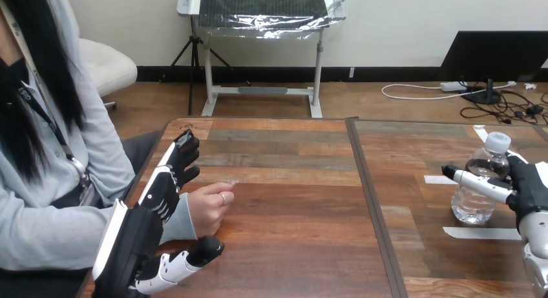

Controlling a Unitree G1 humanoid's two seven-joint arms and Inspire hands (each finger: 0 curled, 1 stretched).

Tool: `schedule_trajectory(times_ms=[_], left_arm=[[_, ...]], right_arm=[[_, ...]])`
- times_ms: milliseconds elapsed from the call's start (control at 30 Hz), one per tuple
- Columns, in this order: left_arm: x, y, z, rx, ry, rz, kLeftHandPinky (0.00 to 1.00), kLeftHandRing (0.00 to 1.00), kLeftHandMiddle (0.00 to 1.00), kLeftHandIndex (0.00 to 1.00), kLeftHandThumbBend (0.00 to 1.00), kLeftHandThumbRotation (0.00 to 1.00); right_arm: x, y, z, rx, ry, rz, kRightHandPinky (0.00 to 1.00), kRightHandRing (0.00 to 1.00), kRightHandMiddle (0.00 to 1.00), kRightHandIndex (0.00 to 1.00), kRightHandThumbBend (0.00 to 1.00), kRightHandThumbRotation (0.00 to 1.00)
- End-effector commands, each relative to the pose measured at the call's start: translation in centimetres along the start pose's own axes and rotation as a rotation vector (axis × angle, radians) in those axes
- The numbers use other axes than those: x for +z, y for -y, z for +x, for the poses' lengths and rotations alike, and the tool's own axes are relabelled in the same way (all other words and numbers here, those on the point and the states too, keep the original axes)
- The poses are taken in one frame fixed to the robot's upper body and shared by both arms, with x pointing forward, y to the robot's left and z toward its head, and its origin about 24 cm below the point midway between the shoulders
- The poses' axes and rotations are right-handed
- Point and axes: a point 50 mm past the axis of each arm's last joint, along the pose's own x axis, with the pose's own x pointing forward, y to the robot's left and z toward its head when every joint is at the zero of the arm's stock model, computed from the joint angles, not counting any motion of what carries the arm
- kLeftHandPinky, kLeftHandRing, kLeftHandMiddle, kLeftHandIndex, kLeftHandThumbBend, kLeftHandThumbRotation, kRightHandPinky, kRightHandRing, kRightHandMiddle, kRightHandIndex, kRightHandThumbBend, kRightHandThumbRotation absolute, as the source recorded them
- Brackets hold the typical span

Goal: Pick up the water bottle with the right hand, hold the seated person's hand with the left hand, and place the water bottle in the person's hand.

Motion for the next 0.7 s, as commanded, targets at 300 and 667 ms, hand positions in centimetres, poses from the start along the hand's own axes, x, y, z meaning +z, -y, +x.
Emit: schedule_trajectory(times_ms=[300,667], left_arm=[[1.26,-0.88,1.76,0.012,0.118,0.026,0.90,0.93,0.95,0.93,1.00,0.66],[1.20,-0.85,1.64,0.019,0.108,0.023,0.90,0.93,0.94,0.93,1.00,0.66]], right_arm=[[1.88,-1.09,0.31,-0.024,0.061,0.024,0.70,0.79,0.82,0.84,0.81,0.05],[1.83,-1.19,0.29,-0.121,0.026,0.067,0.50,0.60,0.69,0.71,0.79,0.00]])
